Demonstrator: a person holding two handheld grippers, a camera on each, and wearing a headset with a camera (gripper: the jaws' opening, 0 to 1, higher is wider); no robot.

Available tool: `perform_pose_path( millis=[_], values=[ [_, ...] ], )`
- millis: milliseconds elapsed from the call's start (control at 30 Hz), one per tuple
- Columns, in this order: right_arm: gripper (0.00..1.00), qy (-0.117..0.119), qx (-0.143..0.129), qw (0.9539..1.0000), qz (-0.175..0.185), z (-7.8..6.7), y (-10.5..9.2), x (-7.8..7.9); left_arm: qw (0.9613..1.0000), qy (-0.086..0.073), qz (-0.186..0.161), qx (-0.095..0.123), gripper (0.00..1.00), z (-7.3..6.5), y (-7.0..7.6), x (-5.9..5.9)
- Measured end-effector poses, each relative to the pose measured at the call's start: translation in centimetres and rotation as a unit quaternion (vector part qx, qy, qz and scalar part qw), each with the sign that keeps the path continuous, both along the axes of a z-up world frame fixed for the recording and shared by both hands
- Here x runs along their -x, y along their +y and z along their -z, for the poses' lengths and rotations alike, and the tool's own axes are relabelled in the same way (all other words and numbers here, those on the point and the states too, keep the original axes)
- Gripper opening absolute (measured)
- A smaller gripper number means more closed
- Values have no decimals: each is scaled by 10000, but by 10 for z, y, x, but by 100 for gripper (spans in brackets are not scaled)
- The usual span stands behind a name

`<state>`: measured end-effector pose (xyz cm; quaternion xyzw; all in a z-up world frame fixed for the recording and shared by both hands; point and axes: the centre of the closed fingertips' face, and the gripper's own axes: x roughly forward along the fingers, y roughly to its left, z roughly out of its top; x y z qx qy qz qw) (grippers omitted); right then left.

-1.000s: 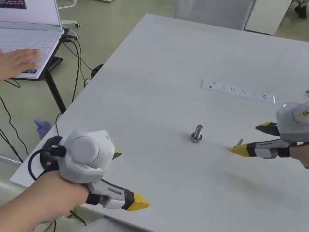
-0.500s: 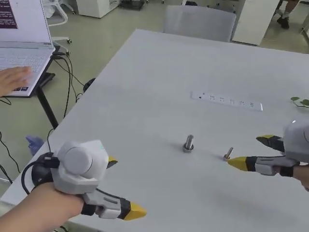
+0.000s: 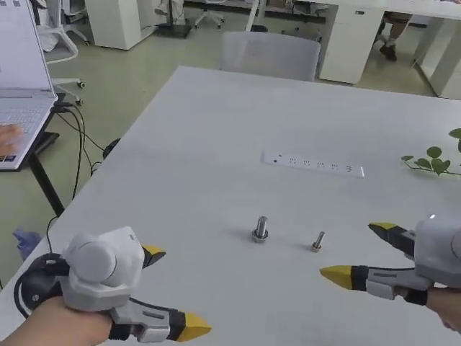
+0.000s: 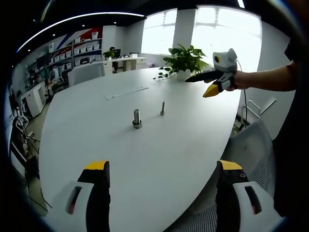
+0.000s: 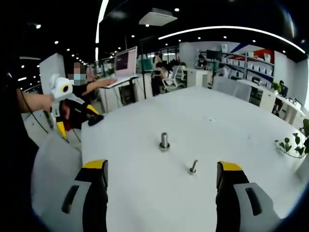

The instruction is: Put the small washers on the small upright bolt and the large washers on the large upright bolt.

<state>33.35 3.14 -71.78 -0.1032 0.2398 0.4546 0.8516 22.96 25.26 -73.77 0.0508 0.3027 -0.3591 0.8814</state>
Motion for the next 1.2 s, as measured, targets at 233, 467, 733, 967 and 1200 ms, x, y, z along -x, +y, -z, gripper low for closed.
perform_pose_path(
  millis=[233,467,733,967,1200],
  values=[
    [99,30,-122,9999,81,15,-19,18,9999,-48,80,66,93,5,-7,-4],
    [100,197,7,9995,229,40,-41,34,9998,-68,191,0,94,20,-15,-3],
    [100,268,174,9992,245,60,-46,53,10000,7,24,8,98,31,-14,-8],
    [100,289,192,9991,238,67,-37,64,9999,12,-42,-135,99,40,-15,-12],
    [100,346,93,9990,282,69,-32,65,9998,34,-136,-126,99,46,-14,-10]
  ],
)
